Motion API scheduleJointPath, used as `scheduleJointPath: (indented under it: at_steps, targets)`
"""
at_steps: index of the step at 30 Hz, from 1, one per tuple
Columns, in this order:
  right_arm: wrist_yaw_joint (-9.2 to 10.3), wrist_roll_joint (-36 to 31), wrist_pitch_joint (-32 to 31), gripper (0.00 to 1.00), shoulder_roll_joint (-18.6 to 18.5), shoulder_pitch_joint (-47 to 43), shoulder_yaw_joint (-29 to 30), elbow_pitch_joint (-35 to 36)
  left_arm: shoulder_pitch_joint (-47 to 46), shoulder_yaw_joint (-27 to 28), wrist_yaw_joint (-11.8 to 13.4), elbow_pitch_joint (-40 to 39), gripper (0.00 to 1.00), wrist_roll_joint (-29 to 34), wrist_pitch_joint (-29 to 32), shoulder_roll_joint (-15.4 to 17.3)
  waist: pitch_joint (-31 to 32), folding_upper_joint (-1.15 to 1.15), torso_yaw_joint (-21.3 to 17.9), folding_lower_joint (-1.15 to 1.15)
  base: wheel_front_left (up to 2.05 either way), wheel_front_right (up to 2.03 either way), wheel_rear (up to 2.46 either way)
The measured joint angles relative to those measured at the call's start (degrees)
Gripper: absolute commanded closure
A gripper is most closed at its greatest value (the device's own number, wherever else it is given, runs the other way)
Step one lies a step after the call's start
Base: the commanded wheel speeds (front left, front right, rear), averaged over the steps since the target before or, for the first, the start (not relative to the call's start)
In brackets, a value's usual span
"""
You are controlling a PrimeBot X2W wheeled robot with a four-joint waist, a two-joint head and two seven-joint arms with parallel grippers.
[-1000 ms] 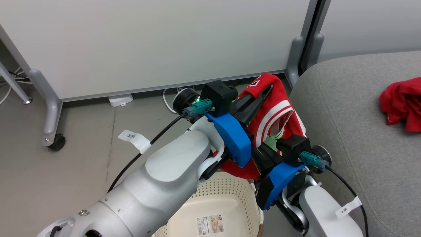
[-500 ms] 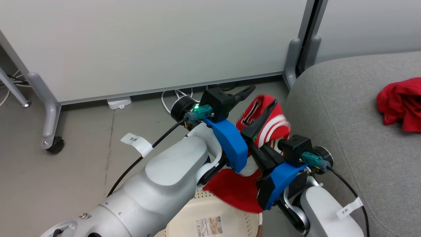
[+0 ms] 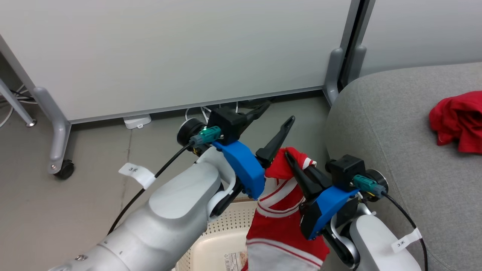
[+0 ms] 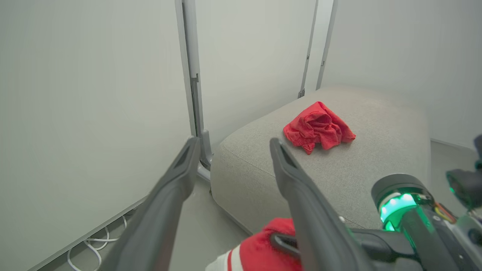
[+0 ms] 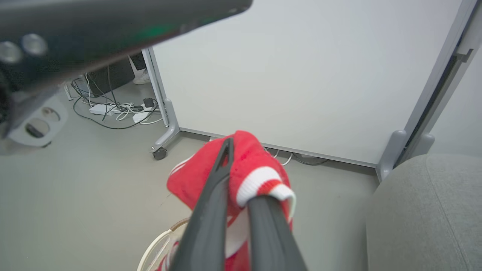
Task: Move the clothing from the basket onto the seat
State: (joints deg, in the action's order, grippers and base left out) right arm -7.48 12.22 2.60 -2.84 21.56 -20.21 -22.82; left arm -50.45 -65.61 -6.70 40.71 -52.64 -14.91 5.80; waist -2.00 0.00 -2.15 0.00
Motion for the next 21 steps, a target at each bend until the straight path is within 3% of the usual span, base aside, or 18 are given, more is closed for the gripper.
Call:
scheduleJointPath:
  at_steps: [14, 21]
  targets:
    - [0.00, -1.60, -1.08, 1.00, -0.01, -1.44, 3.64, 4.36, 20.03, 19.56, 2.67, -16.83, 0.00, 15.81, -0.14, 9.66, -1.57, 0.00, -2.57, 0.00, 0.00, 0.00, 0.00]
    - [0.00, -1.65, -1.64, 1.00, -0.02, -2.40, 4.97, 6.53, 31.75, 30.43, 3.68, -23.56, 0.00, 21.86, -0.14, 11.47, -2.48, 0.00, -5.42, 0.00, 0.00, 0.00, 0.00]
